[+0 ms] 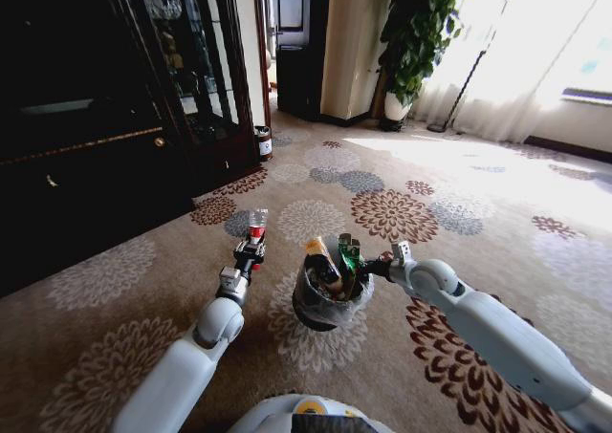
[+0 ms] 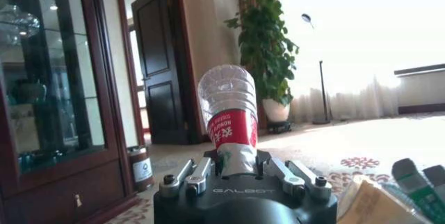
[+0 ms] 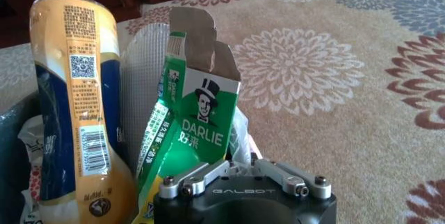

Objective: Pick up the trash from the ground and place it into the trash bin.

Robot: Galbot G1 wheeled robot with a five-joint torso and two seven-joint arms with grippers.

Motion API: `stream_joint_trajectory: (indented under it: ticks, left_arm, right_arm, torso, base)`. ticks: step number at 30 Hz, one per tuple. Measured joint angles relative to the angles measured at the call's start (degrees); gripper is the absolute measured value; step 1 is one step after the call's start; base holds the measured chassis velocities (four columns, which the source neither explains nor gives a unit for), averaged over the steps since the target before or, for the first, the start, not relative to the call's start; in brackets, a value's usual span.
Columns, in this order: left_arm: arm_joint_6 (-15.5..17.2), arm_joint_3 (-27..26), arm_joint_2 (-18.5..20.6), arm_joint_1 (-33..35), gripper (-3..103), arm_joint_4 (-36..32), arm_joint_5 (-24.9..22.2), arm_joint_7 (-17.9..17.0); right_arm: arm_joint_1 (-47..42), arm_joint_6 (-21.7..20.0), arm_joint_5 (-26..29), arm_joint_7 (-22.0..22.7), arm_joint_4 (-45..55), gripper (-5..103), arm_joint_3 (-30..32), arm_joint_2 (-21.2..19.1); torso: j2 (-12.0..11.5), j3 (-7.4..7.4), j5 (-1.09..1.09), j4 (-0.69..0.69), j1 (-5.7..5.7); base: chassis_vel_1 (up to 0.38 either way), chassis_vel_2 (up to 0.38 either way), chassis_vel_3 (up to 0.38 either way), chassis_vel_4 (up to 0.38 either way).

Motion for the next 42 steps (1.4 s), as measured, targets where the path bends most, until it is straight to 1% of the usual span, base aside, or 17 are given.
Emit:
stream_joint_trajectory:
  ticks: [2,4,5,8,9,12,13,15,17,21,22,24,28,32,35,38,42]
  left_arm:
    - [-0.56,3.53,1.33,-3.75,30,-0.87,-2.04,0.41]
    - [-0.79,4.15,1.54,-4.42,30,-0.94,-2.44,0.68]
    - [-1.56,6.41,1.89,-6.7,30,-0.95,-3.97,1.73]
    - [-2.06,11.89,1.08,-11.05,30,0.34,-7.0,0.87]
    - [-2.06,11.89,1.08,-11.05,30,0.34,-7.0,0.87]
    - [-1.25,18.03,-1.98,-16.33,30,2.19,-9.62,-1.56]
    - [-1.25,18.03,-1.98,-16.33,30,2.19,-9.62,-1.56]
    - [-1.22,22.68,-4.84,-20.56,30,4.77,-11.59,-2.72]
    - [-1.82,25.61,-7.0,-22.78,30,8.18,-13.11,-3.43]
    - [-1.8,26.81,-8.62,-22.86,30,9.84,-13.65,-4.5]
    - [-1.39,26.97,-9.47,-21.55,30,10.05,-14.04,-5.12]
    - [-1.44,26.78,-10.23,-19.03,30,10.91,-13.89,-5.8]
    - [-1.95,26.08,-10.55,-16.24,30,11.11,-13.69,-6.16]
    - [-2.01,24.94,-10.36,-13.85,30,10.42,-12.99,-6.55]
    - [-2.18,24.16,-10.67,-12.99,30,11.31,-13.07,-6.87]
    - [-3.88,23.2,-11.62,-11.48,29,13.45,-12.39,-6.83]
    - [-4.61,22.8,-12.12,-10.4,29,14.98,-12.02,-6.34]
  right_arm:
    - [0.37,0.88,-1.85,-0.03,-0.02,1,-1.84,0.21]
    - [0.37,1.05,-2.28,-0.03,-0.03,1,-2.11,0.24]
    - [0.37,1.46,-3.62,-0.02,-0.03,1,-2.88,0.52]
    - [0.86,1.95,-5.15,-0.04,-0.04,1,-4.28,1.25]
    - [0.86,1.95,-5.15,-0.04,-0.04,1,-4.28,1.25]
    - [2.39,2.04,-5.71,-0.04,-0.51,1,-6.09,2.37]
    - [2.39,2.04,-5.71,-0.04,-0.51,1,-6.09,2.37]
    - [3.3,2.1,-5.61,-0.06,-0.92,1,-7.12,3.03]
    - [3.57,2.36,-5.51,-0.05,-1.21,1,-7.47,3.47]
    - [3.58,2.44,-5.04,-0.07,-1.31,1,-7.43,3.48]
    - [3.48,2.74,-4.95,-0.07,-1.4,1,-7.09,3.13]
    - [3.14,3.09,-4.95,-0.05,-1.37,1,-6.4,2.44]
    - [2.98,3.12,-3.95,-0.04,-0.83,1,-5.96,1.97]
    - [3.32,3.2,-2.69,-0.07,-0.59,1,-5.61,1.6]
    - [3.54,3.32,-2.34,-0.02,-0.4,1,-5.52,1.26]
    - [3.82,3.27,-0.06,-0.02,1.11,1,-5.52,0.87]
    - [4.2,3.27,0.82,0.01,1.74,1,-5.39,0.19]
  torso:
    - [0.0,0.0,0.01,0.01,0.0]
    - [0.0,0.0,0.02,0.01,0.0]
    - [0.0,0.0,-0.02,-0.01,0.0]
    - [0.0,0.0,0.02,0.01,0.0]
    - [0.0,0.0,0.02,0.01,0.0]
    - [0.0,0.0,0.0,0.01,0.0]
    - [0.0,0.0,0.0,0.01,0.0]
    - [0.0,0.0,0.01,0.0,0.0]
    - [0.0,0.0,0.01,-0.01,0.0]
    - [0.0,0.0,0.0,-0.01,0.0]
    - [0.0,0.0,0.01,0.02,0.0]
    - [0.0,0.0,-0.03,0.0,0.0]
    - [0.0,0.0,-0.01,0.0,0.0]
    - [0.0,-0.01,0.01,0.03,0.0]
    - [0.0,0.0,-0.01,0.0,0.0]
    - [0.0,0.0,0.0,0.0,0.0]
    - [0.0,0.0,-0.01,0.02,0.0]
  base:
    - [0.0,0.0,0.0,0.0]
    - [0.0,0.0,0.0,0.0]
    - [0.0,0.0,0.0,0.0]
    - [0.0,0.0,0.0,0.0]
    - [0.0,0.0,0.0,0.0]
    - [0.0,0.0,0.0,0.0]
    - [0.0,0.0,0.0,0.0]
    - [0.0,0.0,0.0,0.0]
    - [0.0,0.0,0.0,0.0]
    - [0.0,0.0,0.0,0.0]
    - [0.0,0.0,0.0,0.0]
    - [0.0,0.0,0.0,0.0]
    - [0.0,0.0,0.0,0.0]
    - [0.0,0.0,0.0,0.0]
    - [0.0,0.0,0.0,0.0]
    - [0.0,0.0,0.0,0.0]
    - [0.0,0.0,0.0,0.0]
